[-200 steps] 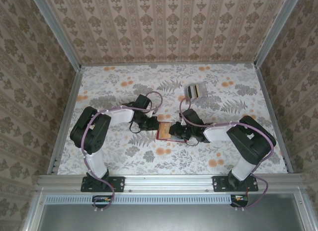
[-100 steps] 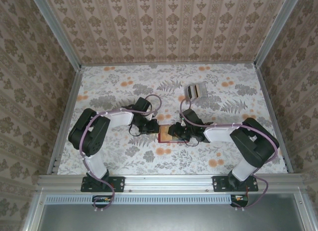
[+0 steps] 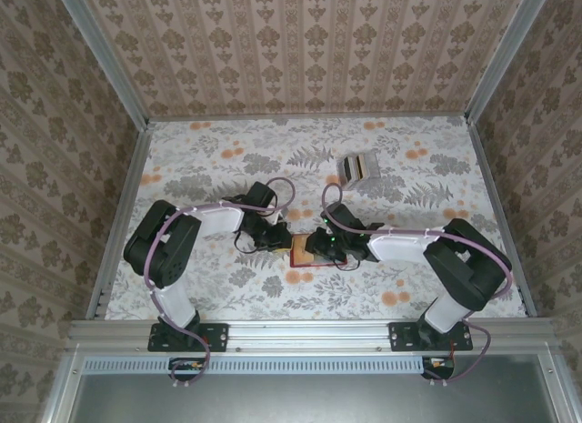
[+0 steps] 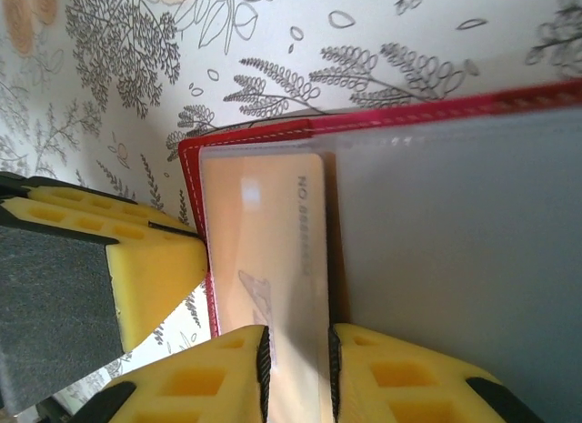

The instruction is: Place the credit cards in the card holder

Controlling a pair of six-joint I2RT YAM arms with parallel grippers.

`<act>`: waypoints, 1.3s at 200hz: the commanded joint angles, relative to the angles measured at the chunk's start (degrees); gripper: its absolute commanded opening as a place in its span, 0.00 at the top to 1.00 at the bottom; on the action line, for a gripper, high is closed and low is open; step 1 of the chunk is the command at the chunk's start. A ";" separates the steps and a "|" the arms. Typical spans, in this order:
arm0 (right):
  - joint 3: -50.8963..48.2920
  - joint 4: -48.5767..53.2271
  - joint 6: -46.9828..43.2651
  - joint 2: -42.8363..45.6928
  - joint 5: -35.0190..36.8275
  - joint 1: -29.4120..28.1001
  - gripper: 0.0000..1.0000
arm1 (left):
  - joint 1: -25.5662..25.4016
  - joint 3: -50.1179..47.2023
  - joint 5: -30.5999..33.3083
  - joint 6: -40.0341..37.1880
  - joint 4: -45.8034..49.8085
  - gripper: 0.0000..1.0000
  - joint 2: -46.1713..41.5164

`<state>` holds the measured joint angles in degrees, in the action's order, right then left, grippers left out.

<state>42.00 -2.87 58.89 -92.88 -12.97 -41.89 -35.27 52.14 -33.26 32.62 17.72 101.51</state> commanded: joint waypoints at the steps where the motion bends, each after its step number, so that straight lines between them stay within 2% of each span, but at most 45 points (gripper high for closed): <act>1: 4.13 1.97 -0.66 -1.96 1.41 -1.65 0.74 | -0.73 -1.41 -2.08 1.64 3.67 0.87 0.39; 69: 5.55 15.02 -5.14 3.82 5.62 -1.62 0.69 | 2.17 -2.39 -2.05 3.85 3.40 0.87 -0.69; 123: 2.91 22.10 -2.87 10.58 11.12 -1.65 0.65 | 3.72 -1.78 -3.20 1.52 5.96 0.86 -1.71; 142: 1.29 22.74 -1.54 12.24 12.55 -1.55 0.63 | 5.21 -1.54 -5.18 -0.10 7.42 0.85 -2.33; 170: 0.19 23.70 -0.80 12.34 13.03 -1.42 0.48 | 6.70 -1.36 -6.11 -1.75 8.61 0.83 -2.73; 205: 0.71 23.48 -2.06 10.21 11.27 -1.41 0.53 | 6.87 -0.94 -7.08 -2.78 8.63 0.83 -1.71; 234: 0.19 23.74 -1.68 9.63 12.52 -1.35 0.48 | 7.17 -0.11 -7.54 -3.64 9.24 0.83 -1.15; 260: 0.01 22.64 -2.10 8.32 11.77 -1.33 0.47 | 7.29 0.00 -7.71 -4.02 9.36 0.83 -0.97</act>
<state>42.63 18.48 57.01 -82.85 -1.87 -43.18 -28.40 51.09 -39.51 30.63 25.32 100.49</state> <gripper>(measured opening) 0.529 0.167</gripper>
